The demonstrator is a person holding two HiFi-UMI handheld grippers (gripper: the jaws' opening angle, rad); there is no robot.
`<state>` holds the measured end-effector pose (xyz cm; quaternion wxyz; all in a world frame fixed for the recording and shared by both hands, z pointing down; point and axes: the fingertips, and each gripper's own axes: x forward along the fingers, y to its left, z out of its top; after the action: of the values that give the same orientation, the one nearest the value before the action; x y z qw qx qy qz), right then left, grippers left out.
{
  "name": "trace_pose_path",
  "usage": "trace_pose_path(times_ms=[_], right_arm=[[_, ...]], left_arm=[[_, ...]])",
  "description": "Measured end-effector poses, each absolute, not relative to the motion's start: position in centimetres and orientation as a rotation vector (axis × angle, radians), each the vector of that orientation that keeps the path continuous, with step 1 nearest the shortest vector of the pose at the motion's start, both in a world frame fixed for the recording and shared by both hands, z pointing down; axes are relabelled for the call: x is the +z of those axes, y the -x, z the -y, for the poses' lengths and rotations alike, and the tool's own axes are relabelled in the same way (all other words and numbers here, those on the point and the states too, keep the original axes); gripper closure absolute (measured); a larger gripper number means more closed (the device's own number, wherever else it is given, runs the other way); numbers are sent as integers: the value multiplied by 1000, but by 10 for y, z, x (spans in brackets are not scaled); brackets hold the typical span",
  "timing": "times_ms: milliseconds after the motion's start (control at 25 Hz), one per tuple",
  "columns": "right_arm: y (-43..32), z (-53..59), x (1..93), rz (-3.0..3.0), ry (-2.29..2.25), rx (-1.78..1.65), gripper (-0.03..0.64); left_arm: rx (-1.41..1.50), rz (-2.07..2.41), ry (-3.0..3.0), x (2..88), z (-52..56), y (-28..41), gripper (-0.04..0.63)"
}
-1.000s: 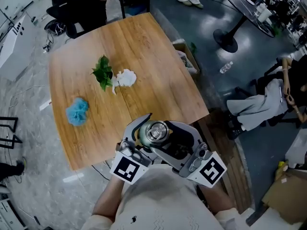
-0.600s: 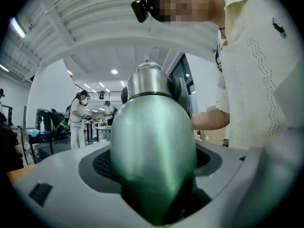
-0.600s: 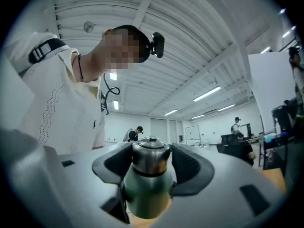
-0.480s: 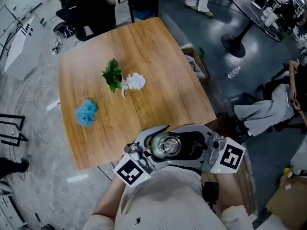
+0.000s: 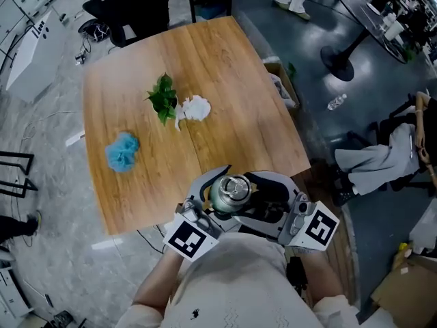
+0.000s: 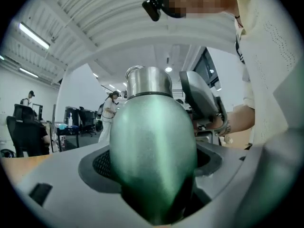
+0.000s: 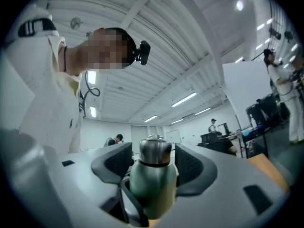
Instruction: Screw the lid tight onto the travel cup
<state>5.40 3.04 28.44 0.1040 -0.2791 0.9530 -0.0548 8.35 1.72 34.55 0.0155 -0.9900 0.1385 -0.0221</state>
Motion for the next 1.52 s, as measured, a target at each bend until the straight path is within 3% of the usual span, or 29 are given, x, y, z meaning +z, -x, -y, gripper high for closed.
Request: trace_pose_path(times_ms=[320,560,680,800,1000,1520], right_arm=[[-44,-40,278,-2942,411,-117,373],[-44,-1,293,-2741,1008,-193,377],[-37,1,298,-2716,1119,-213,377],[-32,-14,296,-2806,883,-248,367],[-31,-36,277,-2921,443,-171,359],[-13,-19,285,-2964,817,-30,378]], left_arm=[[-172,-168,3102,358,-41,-83,179],[-370,-660,3027,384,6,-69,179],[-237,-603,3134,380,4,-71,179],[-70,-333,3157,358,-15,-73,179],[-84,2,3145,350,-46,-72,179],[-282,-565,3033,370,0,-63,179]])
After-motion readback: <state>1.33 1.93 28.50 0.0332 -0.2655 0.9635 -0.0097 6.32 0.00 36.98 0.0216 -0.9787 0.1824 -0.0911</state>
